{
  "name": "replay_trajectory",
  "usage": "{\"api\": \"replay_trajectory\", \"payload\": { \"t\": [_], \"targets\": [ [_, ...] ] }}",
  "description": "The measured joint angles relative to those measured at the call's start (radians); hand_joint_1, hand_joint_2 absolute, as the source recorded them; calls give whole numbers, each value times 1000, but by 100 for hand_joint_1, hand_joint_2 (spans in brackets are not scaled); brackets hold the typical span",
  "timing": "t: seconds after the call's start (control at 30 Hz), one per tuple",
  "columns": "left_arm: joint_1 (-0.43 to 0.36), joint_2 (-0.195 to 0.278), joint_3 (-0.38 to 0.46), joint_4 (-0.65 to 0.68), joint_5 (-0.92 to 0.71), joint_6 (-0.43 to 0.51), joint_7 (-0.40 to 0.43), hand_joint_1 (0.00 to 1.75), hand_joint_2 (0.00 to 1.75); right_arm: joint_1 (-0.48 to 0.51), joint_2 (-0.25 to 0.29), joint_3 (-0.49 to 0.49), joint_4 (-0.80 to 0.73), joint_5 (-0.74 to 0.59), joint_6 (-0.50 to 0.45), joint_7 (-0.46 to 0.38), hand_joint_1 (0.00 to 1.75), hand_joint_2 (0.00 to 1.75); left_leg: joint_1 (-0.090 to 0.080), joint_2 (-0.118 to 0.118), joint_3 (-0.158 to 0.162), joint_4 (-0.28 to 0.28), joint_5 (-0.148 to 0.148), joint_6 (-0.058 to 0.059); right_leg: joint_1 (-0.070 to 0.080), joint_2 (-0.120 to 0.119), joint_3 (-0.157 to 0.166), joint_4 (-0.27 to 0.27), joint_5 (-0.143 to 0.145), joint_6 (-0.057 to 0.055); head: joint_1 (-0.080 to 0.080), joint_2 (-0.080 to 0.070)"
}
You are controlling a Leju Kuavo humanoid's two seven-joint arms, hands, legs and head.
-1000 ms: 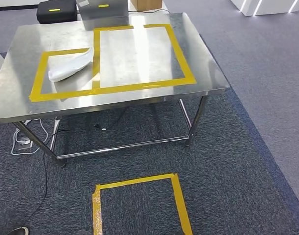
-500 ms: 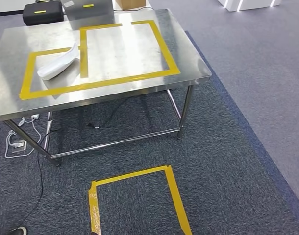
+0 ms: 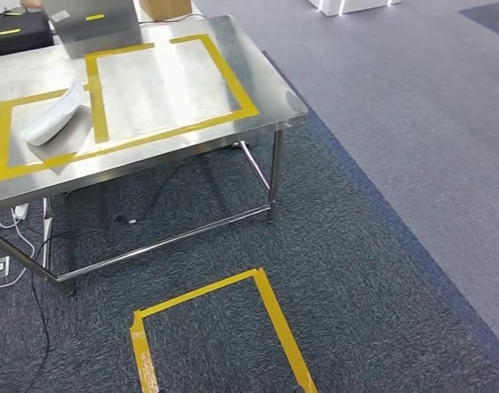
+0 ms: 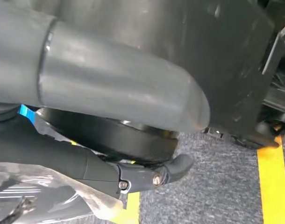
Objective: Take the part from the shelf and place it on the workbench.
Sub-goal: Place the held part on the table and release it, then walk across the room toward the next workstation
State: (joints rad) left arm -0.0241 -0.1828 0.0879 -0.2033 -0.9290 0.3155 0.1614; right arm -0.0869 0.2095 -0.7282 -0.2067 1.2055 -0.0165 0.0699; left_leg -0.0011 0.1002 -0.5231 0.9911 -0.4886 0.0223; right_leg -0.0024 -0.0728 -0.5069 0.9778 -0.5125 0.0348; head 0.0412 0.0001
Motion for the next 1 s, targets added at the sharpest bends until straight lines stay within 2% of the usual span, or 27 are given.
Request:
{"api": "replay_trajectory", "payload": {
  "t": [0.07, 0.1, 0.13, 0.17, 0.2, 0.23, 0.27, 0.3, 0.33, 0.37, 0.43, 0.47, 0.53, 0.57, 0.6, 0.63, 0.67, 0.7, 0.77, 0.8, 0.83, 0.87, 0.9, 0.93, 0.97, 1.0],
  "targets": [
    [-1, 0, -2, 0, -2, -1, 0, 0, 0, 1, 0, 0, 0, 0, 1, 2, 0, 0, -2, 17, 0, 0, 3, -10, 3, 17, -10, -3, 5, -16, -1, 0],
    [-2, 0, -3, 0, -3, -1, 0, 0, 0, 2, 0, 0, 0, 0, 1, 3, 0, 0, 0, 13, 0, 4, -2, -17, 1, 27, -13, -4, 9, -24, -1, 0],
    [-2, 0, -4, 0, -3, -1, 0, 0, 0, 1, 0, 0, 0, 0, 1, 3, 0, 0, 2, -5, -6, 19, -18, -23, -1, 37, -14, -6, 15, -31, -2, 0],
    [-2, 0, -4, 0, -4, -1, 0, 0, 0, 1, 0, 0, 0, -1, 1, 4, 0, 0, 4, -30, -19, 56, -47, -28, -3, 47, -15, -8, 21, -39, -4, 0],
    [-2, 1, -4, 0, -4, -1, 0, 0, 0, 1, 0, 0, 0, -1, 1, 4, 0, 0, 6, -60, -41, 114, -85, -32, -3, 57, -17, -8, 26, -45, -7, 0],
    [0, 1, -4, 0, -5, -1, 0, 0, 0, 1, 0, 0, 0, -1, 2, 4, 0, 0, 7, -79, -68, 186, -124, -33, -2, 70, -22, -7, 31, -49, -8, 0],
    [1, 2, -4, 0, -5, -1, 0, 0, 0, 1, 0, 0, 0, -1, 2, 5, 0, 0, 7, -87, -92, 250, -151, -33, -1, 84, -26, -6, 34, -50, -9, 0],
    [3, 2, -4, 1, -6, -1, 0, 0, 0, 1, 0, 0, 0, -2, 3, 6, 0, 0, 7, -90, -105, 287, -160, -31, 1, 98, -31, -4, 37, -50, -9, 0],
    [3, 3, -4, 1, -7, -1, 0, 0, 0, 1, 0, 0, 0, -2, 3, 7, 0, 0, 7, -92, -102, 287, -148, -28, 3, 114, -35, -1, 39, -50, -9, 0],
    [2, 3, -4, 1, -8, -1, 0, 0, 0, 1, 0, 0, 0, -2, 3, 8, 0, 0, 7, -96, -84, 252, -121, -24, 4, 127, -37, 2, 40, -49, -9, 0],
    [2, 3, -4, 1, -11, 0, 0, 0, 0, 1, 0, 0, 0, -4, 3, 9, 0, 0, 6, -119, -29, 136, -55, -14, 5, 150, -40, 8, 41, -48, -9, 0],
    [2, 3, -4, 1, -11, 0, 0, 0, 0, 0, 1, 0, 0, -5, 3, 10, 0, 0, 7, -144, -6, 84, -36, -8, 6, 159, -43, 11, 42, -46, -9, 0],
    [1, 3, -4, 2, -11, 2, 2, 0, 0, -1, 1, 0, 0, -8, 3, 12, 0, 0, 7, -180, 16, 22, -24, -2, 4, 179, -55, 16, 46, -37, -9, 0],
    [1, 2, -4, 3, -10, 4, 6, 0, 0, -1, 2, -1, 0, -8, 2, 14, 0, 0, 6, -185, 18, 13, -26, 0, 2, 190, -62, 17, 51, -29, -9, 0],
    [0, 1, -4, 3, -7, 4, 11, 0, 0, 0, 2, -1, 0, -8, 2, 16, 0, 0, 5, -176, 17, 8, -24, 1, -1, 202, -69, 17, 55, -22, -10, 0],
    [-1, 0, -4, 3, -5, 4, 16, 0, 0, 1, 1, -2, 0, -8, 2, 18, 0, 0, 6, -163, 16, 4, -19, 5, -2, 204, -76, 18, 56, -15, -10, 0],
    [-1, -2, -4, 3, -3, 4, 21, 0, 0, 1, 0, -2, 0, -7, 2, 20, 0, 0, 8, -150, 16, -1, -14, 9, -1, 187, -86, 29, 48, -9, -8, 0],
    [-1, -4, -4, 3, -2, 4, 24, 0, 0, 1, -1, -2, 0, -6, 2, 22, 0, 0, 10, -134, 16, -7, -9, 13, 0, 160, -103, 59, 27, -3, -4, 0],
    [0, -7, -4, 3, 0, 5, 29, 0, 0, 0, -1, -2, 0, -1, 2, 25, 0, 0, 11, -103, 12, -10, -5, 17, 0, 98, -158, 177, -41, 8, 3, 0],
    [2, -7, -3, 3, 2, 6, 31, 0, 0, 0, -1, -2, 0, 2, 2, 27, 0, 0, 11, -85, 10, -10, -5, 17, -3, 85, -188, 245, -71, 13, 4, 0],
    [4, -7, -3, 3, 5, 7, 33, 0, 0, 0, -1, -2, 0, 4, 1, 28, 0, 0, 11, -68, 9, -9, -5, 17, -6, 79, -205, 291, -86, 17, 4, 0],
    [4, -7, -3, 3, 11, 8, 33, 0, 0, 0, -1, -2, 0, 6, 0, 30, 0, 0, 11, -51, 8, -8, -5, 16, -9, 75, -204, 300, -82, 21, 4, 0],
    [3, -8, -2, 3, 19, 9, 30, 0, 0, 0, -1, -2, 0, 8, -1, 31, 0, 0, 11, -36, 7, -7, -5, 15, -12, 69, -180, 267, -61, 23, 4, 0],
    [2, -9, 0, 3, 27, 11, 27, 0, 0, 1, -1, -2, 0, 10, -2, 33, 0, 0, 11, -24, 8, -6, -6, 13, -13, 57, -138, 199, -29, 24, 5, 0],
    [2, -10, 2, 3, 36, 14, 23, 0, 0, 0, -2, -2, 0, 11, -3, 34, 0, 0, 10, -13, 9, -5, -8, 10, -13, 34, -94, 121, -5, 23, 5, 0],
    [1, -10, 6, 3, 42, 16, 19, 0, 0, 0, -2, -2, 0, 11, -4, 34, 0, 0, 8, -4, 9, -3, -10, 5, -11, 18, -57, 59, 13, 17, 5, 0]
  ]
}}
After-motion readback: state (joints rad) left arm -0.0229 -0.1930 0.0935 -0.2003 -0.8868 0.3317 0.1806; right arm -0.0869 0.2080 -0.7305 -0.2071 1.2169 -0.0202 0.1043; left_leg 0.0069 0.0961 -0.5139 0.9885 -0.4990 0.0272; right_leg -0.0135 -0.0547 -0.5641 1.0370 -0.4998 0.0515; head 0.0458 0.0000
